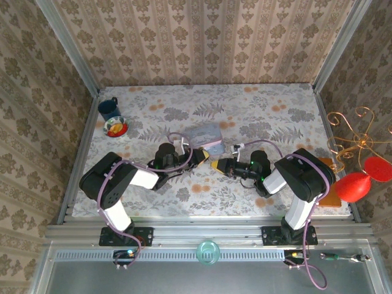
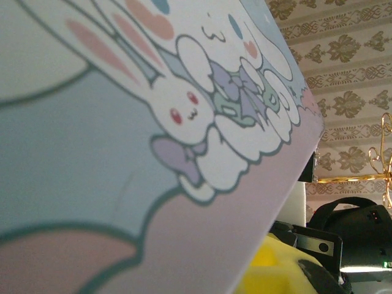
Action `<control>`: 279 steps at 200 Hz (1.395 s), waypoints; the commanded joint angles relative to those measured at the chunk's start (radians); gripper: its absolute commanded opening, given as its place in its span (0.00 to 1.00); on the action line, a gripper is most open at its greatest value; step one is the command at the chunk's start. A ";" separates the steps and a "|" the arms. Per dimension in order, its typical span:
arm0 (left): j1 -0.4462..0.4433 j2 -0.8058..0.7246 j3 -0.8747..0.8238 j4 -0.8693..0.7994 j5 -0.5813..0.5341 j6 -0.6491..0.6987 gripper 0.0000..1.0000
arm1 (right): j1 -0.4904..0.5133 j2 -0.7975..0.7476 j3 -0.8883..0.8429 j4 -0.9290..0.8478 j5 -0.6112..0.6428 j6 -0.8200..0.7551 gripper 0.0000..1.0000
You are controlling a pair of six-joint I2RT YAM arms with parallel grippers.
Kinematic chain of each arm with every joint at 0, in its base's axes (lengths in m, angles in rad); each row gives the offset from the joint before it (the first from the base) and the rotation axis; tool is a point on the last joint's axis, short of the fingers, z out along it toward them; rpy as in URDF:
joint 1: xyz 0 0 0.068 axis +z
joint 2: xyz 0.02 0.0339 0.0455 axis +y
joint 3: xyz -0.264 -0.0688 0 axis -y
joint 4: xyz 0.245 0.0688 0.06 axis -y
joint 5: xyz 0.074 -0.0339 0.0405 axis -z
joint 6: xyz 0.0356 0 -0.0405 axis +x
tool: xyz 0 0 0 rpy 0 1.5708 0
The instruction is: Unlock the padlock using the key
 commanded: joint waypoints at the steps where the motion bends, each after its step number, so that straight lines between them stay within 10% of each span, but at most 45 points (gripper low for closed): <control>1: -0.049 -0.014 0.042 0.107 0.130 0.006 0.05 | -0.024 0.017 0.024 -0.039 0.149 0.030 0.00; 279: -0.082 0.003 0.057 0.128 0.114 0.002 0.04 | -0.025 0.011 0.005 -0.032 0.211 0.081 0.00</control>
